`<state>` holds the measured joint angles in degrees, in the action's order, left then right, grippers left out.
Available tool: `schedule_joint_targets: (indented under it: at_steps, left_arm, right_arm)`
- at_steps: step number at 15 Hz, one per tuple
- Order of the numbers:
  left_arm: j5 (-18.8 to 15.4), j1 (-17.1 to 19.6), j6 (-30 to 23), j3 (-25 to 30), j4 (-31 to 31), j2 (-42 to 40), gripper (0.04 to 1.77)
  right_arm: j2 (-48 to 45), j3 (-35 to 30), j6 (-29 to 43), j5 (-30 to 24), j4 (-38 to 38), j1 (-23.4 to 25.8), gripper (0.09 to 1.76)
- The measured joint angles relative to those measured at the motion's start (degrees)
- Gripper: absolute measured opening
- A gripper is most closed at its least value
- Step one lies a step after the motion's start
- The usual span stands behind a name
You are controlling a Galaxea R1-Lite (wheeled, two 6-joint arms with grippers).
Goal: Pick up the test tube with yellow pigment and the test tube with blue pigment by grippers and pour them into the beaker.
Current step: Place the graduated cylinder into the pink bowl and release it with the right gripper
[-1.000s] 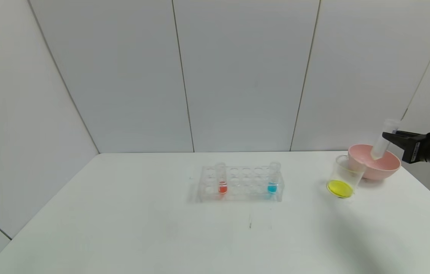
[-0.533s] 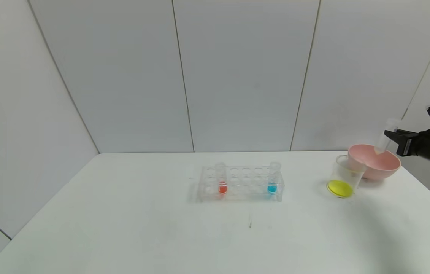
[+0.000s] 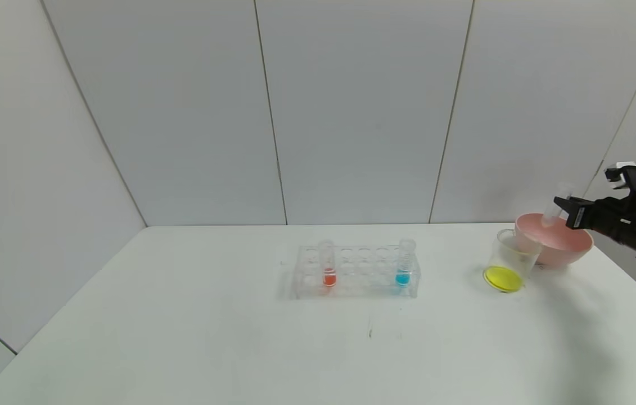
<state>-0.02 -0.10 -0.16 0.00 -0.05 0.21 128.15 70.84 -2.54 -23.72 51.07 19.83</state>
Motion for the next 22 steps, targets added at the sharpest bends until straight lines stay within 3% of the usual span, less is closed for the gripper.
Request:
schedule_joint_targets:
  at_steps: [2,6,11,17,22]
  left_arm:
    - [0.0,0.0,0.0,0.0,0.0,0.0,1.76]
    - [0.0,0.0,0.0,0.0,0.0,0.0,1.76]
    - [0.0,0.0,0.0,0.0,0.0,0.0,1.76]
    - [0.0,0.0,0.0,0.0,0.0,0.0,1.76]
    - [0.0,0.0,0.0,0.0,0.0,0.0,1.76]
  right_arm:
    - [1.3,0.8,0.5,0.1,0.2,-0.1,0.53]
    - [2.3,2.4,1.1,0.1,0.3,-0.7,1.00]
    - [1.3,2.6,1.2,1.5,0.4,-3.3,1.34]
    - [-4.3,-4.1,3.4,6.5,7.8,-10.4,1.53]
    - [-11.0,-14.2,3.5,16.6,8.5,-18.9,1.62]
